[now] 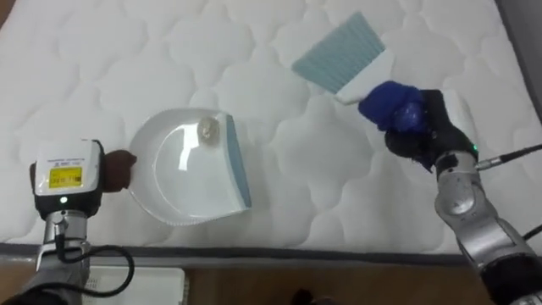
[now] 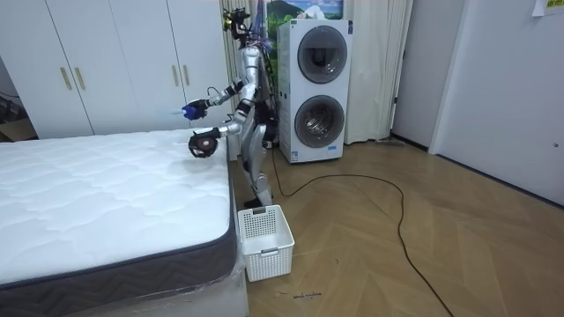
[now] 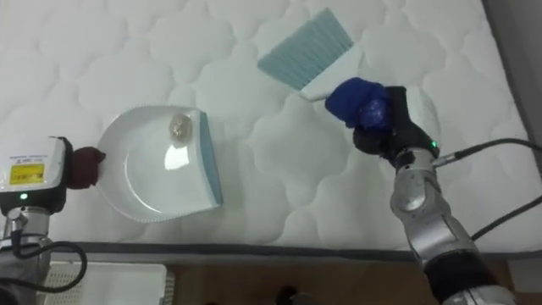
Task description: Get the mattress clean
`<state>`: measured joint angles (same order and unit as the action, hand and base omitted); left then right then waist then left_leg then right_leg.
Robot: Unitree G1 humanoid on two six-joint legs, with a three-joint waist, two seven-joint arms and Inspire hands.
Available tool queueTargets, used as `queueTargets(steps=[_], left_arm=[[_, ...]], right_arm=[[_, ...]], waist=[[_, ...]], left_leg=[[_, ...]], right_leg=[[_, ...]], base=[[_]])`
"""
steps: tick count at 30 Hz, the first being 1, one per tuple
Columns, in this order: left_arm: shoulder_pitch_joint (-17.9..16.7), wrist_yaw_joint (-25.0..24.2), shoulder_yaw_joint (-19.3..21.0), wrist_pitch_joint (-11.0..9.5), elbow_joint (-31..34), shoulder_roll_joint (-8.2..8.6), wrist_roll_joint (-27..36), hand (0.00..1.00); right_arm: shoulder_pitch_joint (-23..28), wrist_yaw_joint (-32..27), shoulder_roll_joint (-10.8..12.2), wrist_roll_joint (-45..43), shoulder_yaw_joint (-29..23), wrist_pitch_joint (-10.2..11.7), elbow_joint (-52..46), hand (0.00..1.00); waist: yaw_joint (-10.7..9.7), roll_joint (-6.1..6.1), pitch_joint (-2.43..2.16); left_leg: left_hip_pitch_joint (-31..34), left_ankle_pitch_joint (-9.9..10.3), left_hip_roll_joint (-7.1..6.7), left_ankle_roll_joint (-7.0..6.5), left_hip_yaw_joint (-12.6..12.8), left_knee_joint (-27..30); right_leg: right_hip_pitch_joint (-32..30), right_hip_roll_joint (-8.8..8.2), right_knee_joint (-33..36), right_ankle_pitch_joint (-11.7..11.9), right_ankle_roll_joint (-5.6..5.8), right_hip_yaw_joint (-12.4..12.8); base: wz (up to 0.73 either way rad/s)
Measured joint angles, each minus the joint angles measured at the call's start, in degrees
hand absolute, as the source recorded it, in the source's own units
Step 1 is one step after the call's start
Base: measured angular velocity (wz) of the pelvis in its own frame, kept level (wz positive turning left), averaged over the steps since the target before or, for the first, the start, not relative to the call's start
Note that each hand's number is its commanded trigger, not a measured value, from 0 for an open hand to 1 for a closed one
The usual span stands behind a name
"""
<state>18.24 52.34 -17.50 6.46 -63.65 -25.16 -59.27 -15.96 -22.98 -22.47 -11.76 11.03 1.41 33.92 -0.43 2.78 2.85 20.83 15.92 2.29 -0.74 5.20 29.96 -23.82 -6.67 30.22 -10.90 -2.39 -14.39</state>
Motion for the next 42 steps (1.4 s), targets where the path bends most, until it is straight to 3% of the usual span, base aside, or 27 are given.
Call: queueTargets(steps=[3, 6, 7, 8, 9, 12, 19, 23, 27, 28, 29, 30, 31, 32, 36, 38, 42], left_arm=[[-3.49, 0.02, 1.9, -0.05, 2.25, 0.96, -0.64, 1.0], [-4.76, -0.04, 1.99, -0.14, 3.26, 1.01, -0.54, 1.0], [-5.72, -0.07, 1.99, -0.09, 4.48, 1.02, -0.46, 1.0], [-6.81, -0.21, 1.99, 0.11, 6.53, 1.04, -0.39, 1.0], [-7.46, -0.26, 1.99, 0.19, 7.61, 1.05, -0.38, 1.0], [-12.16, -0.99, 2.48, 0.24, 12.46, 1.18, -0.39, 1.0], [-19.51, -1.94, 10.65, -0.04, 15.93, 1.61, -0.45, 1.0], [-21.14, -2.19, 13.58, 0.78, 17.19, 1.9, -0.4, 1.0], [-21.29, -3.54, 14.04, 0.63, 19.62, 2.27, -0.96, 1.0], [-21.13, -4.07, 14.04, 0.6, 20.57, 2.58, -0.9, 1.0], [-20.68, -4.23, 14.04, 0.54, 21.03, 2.79, -0.89, 1.0], [-20.45, -4.26, 14.04, 0.53, 21.03, 2.84, -0.88, 1.0], [-20.07, -4.42, 14.04, 0.57, 21.04, 2.85, -0.97, 1.0], [-19.96, -4.69, 14.06, 0.65, 21.01, 2.9, -1.08, 1.0], [-19.96, -5.75, 14.3, 0.64, 20.92, 3.52, -1.26, 1.0], [-19.97, -5.87, 14.36, 0.72, 20.91, 3.52, -1.11, 1.0], [-19.96, -6.5, 14.68, 0.57, 20.92, 3.81, -1.16, 1.0]], right_arm=[[2.11, -0.35, 0.02, 0.81, -0.15, -0.4, 0.02, 0.0], [3.72, -0.42, 0.03, 0.95, -1.1, -0.45, -0.05, 0.0], [5.01, -0.61, 0.03, 1.61, -2.05, -0.53, -0.19, 0.0], [6.55, -0.69, 0.03, 2.78, -3.5, -0.9, -1.01, 0.0], [7.13, -0.86, 0.02, 3.23, -4.06, -1.15, -1.26, 0.0], [10.65, -1.43, 0.0, 6.11, -6.26, -2.68, -3.32, 0.0], [14.35, -1.98, 0.07, 7.63, -8.07, -2.95, -4.53, 0.0], [14.47, -1.97, 0.25, 8.42, -8.11, -4.08, -4.51, 0.0], [15.32, -2.72, 0.93, 11.54, -8.59, -4.09, -4.5, 0.0], [15.66, -3.32, 1.01, 11.53, -8.96, -4.09, -4.43, 0.0], [16.29, -3.88, 1.15, 11.55, -9.42, -4.09, -4.4, 0.0], [16.62, -4.04, 1.19, 11.66, -9.59, -4.09, -4.37, 0.0], [17.13, -4.34, 1.22, 12.13, -9.8, -4.08, -4.3, 0.0], [17.48, -4.38, 1.23, 13.25, -9.96, -4.08, -4.29, 0.0], [17.81, -4.61, 1.21, 15.18, -11.56, -4.08, -4.13, 0.0], [17.88, -5.17, 1.21, 17.33, -12.79, -4.07, -4.08, 0.0], [17.95, -5.69, 1.2, 18.59, -12.79, -4.03, -3.59, 0.0]], waist=[[-0.63, -0.28, -0.47], [-1.5, -0.65, -0.87], [-2.41, -1.0, -1.71], [-2.9, -0.97, -1.93], [-3.05, -1.02, -1.96], [-2.73, -1.74, -2.74], [-1.37, -1.72, -3.37], [-0.4, -1.39, -3.43], [-0.79, -1.25, -3.33], [-1.35, -1.26, -3.26], [-1.65, -0.92, -3.04], [-1.72, -0.76, -2.97], [-1.98, -0.34, -2.77], [-1.76, -0.26, -2.68], [-1.34, -0.49, -2.35], [-1.28, -0.6, -2.33], [-0.5, -0.72, -2.41]], left_leg=[[-3.25, -0.12, -0.08, -0.14, 0.32, -1.81], [-5.28, -0.14, -0.25, -0.18, -0.7, -2.86], [-5.82, -0.27, -0.68, -0.35, -2.24, -3.43], [-6.93, -0.76, -1.34, -0.52, -3.36, -4.45], [-7.49, -0.97, -1.67, -0.51, -3.96, -4.83], [-10.91, -1.82, -2.76, -0.45, -5.91, -7.58], [-15.0, -4.16, -3.31, 0.53, -9.61, -12.45], [-14.75, -5.5, -3.89, 0.96, -13.11, -13.45], [-12.31, -5.51, -3.99, 0.98, -13.24, -10.76], [-11.17, -5.58, -3.83, 0.84, -11.87, -9.44], [-10.21, -5.89, -2.62, 0.28, -6.26, -8.37], [-9.78, -6.0, -1.58, -0.08, -3.28, -7.93], [-8.79, -6.14, -0.22, -0.56, 1.45, -6.64], [-7.71, -6.34, 0.78, -0.92, 3.77, -5.69], [-5.54, -7.61, 0.72, -1.42, 4.17, -4.7], [-4.92, -8.24, 1.08, -1.98, 6.39, -4.46], [-5.31, -8.49, -0.07, -2.35, 6.99, -4.98]], right_leg=[[2.84, -0.18, -0.78, -0.21, 0.53, 0.4], [5.74, 0.15, -2.0, -0.37, 1.02, 0.67], [7.16, 0.81, -3.17, -0.53, 1.84, 2.15], [8.6, 0.9, -3.75, -0.97, 2.67, 3.7], [9.25, 0.89, -3.9, -1.11, 2.91, 4.13], [13.65, 0.97, -6.17, -1.49, 3.55, 4.58], [19.35, 2.01, -10.81, -1.38, 3.27, 3.21], [20.56, 2.16, -11.67, -1.59, 3.01, 2.38], [22.44, 2.06, -11.81, -2.3, 3.28, -0.71], [23.62, 2.01, -12.35, -2.58, 3.36, -2.33], [25.03, 1.76, -12.68, -3.3, 3.35, -3.94], [25.54, 1.65, -12.62, -3.81, 3.31, -4.56], [26.22, 1.51, -12.38, -4.92, 3.13, -5.63], [26.39, 1.24, -12.18, -5.64, 2.99, -7.32], [26.66, 0.56, -11.36, -7.36, 3.01, -13.51], [27.59, -0.31, -10.87, -8.04, 3.02, -17.95], [29.29, -0.73, -10.47, -9.26, 3.71, -19.5]], base=[[0.02], [0.31], [0.66], [0.67], [0.56], [0.35], [0.31], [0.53], [0.9], [1.26], [1.32], [1.25], [1.1], [1.01], [0.93], [0.87], [0.49]])
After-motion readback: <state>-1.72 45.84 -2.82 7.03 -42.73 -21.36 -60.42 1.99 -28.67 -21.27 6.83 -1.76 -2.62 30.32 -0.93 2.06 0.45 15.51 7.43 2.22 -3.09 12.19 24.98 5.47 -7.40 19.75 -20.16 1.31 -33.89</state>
